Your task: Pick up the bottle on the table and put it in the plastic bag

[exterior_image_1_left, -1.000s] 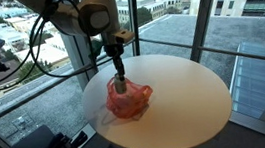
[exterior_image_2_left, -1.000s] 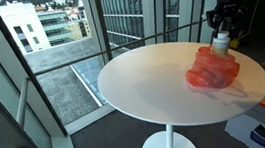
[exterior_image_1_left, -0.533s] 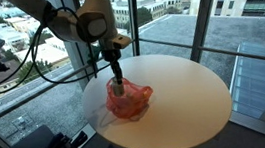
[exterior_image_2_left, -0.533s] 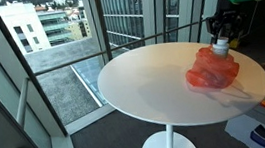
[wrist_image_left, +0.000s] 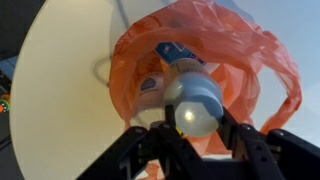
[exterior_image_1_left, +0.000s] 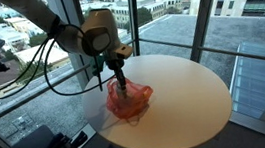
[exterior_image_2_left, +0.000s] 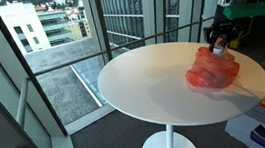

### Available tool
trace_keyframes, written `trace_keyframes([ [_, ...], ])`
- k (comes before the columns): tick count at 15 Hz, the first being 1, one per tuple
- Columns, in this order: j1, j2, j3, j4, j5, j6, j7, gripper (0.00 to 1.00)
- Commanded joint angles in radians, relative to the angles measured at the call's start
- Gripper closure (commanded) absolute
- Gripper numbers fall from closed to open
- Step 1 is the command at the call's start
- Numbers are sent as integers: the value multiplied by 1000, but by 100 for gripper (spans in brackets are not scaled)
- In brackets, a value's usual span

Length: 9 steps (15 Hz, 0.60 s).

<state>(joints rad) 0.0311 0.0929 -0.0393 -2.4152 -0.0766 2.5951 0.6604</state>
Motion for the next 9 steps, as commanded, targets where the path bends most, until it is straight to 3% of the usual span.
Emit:
trace_keyframes([
  [1, -4, 23, -7, -13, -4, 29, -12, 81],
  [7, 2, 52, -21, -23, -14, 40, -7, 80],
  [8, 2, 53, -22, -23, -15, 41, -6, 59],
  [9, 2, 53, -23, -23, -14, 40, -7, 31],
])
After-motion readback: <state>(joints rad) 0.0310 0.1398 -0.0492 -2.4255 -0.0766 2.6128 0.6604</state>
